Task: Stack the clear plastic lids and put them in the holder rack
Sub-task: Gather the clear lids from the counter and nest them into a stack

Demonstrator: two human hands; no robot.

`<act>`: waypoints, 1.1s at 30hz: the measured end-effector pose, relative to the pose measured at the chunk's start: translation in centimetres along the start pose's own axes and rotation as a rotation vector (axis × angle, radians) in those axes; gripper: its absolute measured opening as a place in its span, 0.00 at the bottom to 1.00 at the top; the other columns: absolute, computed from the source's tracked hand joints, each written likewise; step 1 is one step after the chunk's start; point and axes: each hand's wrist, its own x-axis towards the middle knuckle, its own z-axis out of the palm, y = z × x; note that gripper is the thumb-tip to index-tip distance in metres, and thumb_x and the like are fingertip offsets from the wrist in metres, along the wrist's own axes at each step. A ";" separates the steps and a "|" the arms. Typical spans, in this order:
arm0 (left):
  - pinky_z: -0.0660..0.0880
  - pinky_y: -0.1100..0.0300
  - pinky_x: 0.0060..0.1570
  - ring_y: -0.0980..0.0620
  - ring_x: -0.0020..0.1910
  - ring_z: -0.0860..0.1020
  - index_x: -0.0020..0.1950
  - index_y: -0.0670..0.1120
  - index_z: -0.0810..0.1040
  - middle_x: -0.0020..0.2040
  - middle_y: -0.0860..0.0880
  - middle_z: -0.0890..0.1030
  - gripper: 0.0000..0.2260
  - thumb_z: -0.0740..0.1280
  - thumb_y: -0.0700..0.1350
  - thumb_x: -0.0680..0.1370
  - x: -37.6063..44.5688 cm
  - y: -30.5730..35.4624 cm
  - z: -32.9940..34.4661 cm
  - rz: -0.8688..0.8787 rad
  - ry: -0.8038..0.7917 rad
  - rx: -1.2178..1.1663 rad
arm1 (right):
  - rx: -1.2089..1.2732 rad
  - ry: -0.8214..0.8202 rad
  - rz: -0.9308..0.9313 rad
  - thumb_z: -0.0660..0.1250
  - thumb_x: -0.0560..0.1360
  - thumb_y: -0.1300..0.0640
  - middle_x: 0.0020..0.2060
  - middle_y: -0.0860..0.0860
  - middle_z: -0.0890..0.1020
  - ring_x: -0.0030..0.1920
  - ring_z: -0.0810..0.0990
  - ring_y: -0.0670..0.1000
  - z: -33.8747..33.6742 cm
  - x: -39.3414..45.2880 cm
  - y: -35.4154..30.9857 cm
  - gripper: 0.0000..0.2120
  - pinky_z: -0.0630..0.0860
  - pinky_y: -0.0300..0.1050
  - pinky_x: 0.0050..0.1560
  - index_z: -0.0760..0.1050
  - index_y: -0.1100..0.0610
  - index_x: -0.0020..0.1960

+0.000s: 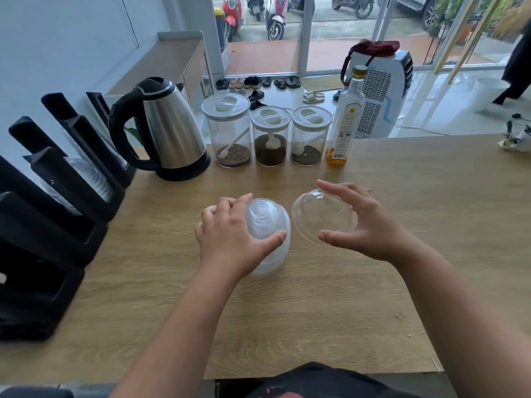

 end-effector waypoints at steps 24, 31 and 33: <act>0.64 0.59 0.67 0.56 0.72 0.67 0.74 0.57 0.66 0.73 0.55 0.70 0.23 0.60 0.60 0.79 -2.5 -3.6 -1.1 -0.295 -0.085 -1.092 | -0.024 -0.113 -0.202 0.77 0.64 0.43 0.65 0.37 0.70 0.65 0.61 0.45 4.1 4.6 -6.8 0.38 0.61 0.41 0.62 0.64 0.37 0.70; 0.62 0.51 0.68 0.46 0.74 0.64 0.76 0.54 0.65 0.76 0.47 0.65 0.47 0.68 0.70 0.59 -3.0 -3.3 -0.8 -0.478 -0.285 -1.321 | -0.015 -0.146 -0.128 0.77 0.65 0.42 0.67 0.38 0.68 0.67 0.59 0.47 6.6 4.1 -5.0 0.39 0.62 0.48 0.67 0.63 0.36 0.71; 0.61 0.50 0.68 0.44 0.75 0.63 0.72 0.55 0.70 0.77 0.45 0.64 0.44 0.69 0.69 0.57 -2.8 -3.0 -0.5 -0.512 -0.313 -1.360 | 0.008 -0.140 -0.122 0.77 0.65 0.42 0.67 0.38 0.68 0.67 0.59 0.47 6.8 4.0 -4.9 0.39 0.62 0.48 0.67 0.63 0.36 0.71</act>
